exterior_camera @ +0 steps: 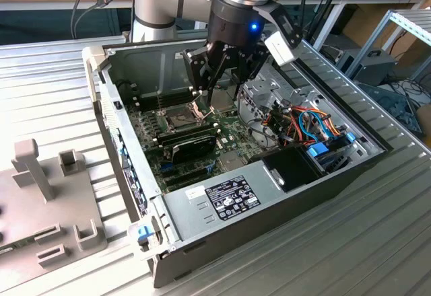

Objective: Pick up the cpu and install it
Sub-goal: 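Pick up the cpu and move it towards the insertion slot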

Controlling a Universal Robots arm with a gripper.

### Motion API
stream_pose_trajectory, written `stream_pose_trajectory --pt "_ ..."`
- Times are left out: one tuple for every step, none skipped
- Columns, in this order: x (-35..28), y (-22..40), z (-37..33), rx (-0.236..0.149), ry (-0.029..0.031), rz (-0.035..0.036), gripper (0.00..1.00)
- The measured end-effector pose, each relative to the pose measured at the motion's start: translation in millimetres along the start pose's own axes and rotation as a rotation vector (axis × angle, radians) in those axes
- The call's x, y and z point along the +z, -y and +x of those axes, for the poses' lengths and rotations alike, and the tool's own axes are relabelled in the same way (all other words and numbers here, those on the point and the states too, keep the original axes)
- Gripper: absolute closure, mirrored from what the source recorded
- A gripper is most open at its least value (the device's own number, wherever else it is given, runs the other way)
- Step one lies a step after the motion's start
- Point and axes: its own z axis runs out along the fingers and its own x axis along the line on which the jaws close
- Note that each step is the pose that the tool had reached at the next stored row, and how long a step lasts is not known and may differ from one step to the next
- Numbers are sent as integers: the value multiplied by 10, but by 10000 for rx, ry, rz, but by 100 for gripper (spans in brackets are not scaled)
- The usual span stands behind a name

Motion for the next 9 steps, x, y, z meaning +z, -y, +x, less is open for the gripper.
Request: stream_pose_trajectory --pt "0 -3 -1 0 0 1 45" --pt "0 -18 -1 0 -1 0 45" --pt "0 -33 0 1 -1 -1 45" --pt "1 -66 -1 0 0 -1 45" --pt "3 -106 0 0 -1 1 45" --pt "8 -159 -1 1 0 0 45" --pt "12 -183 -1 0 0 -2 45" --pt "15 -216 -1 1 -1 0 45" --pt "20 -244 -1 1 0 -1 45"
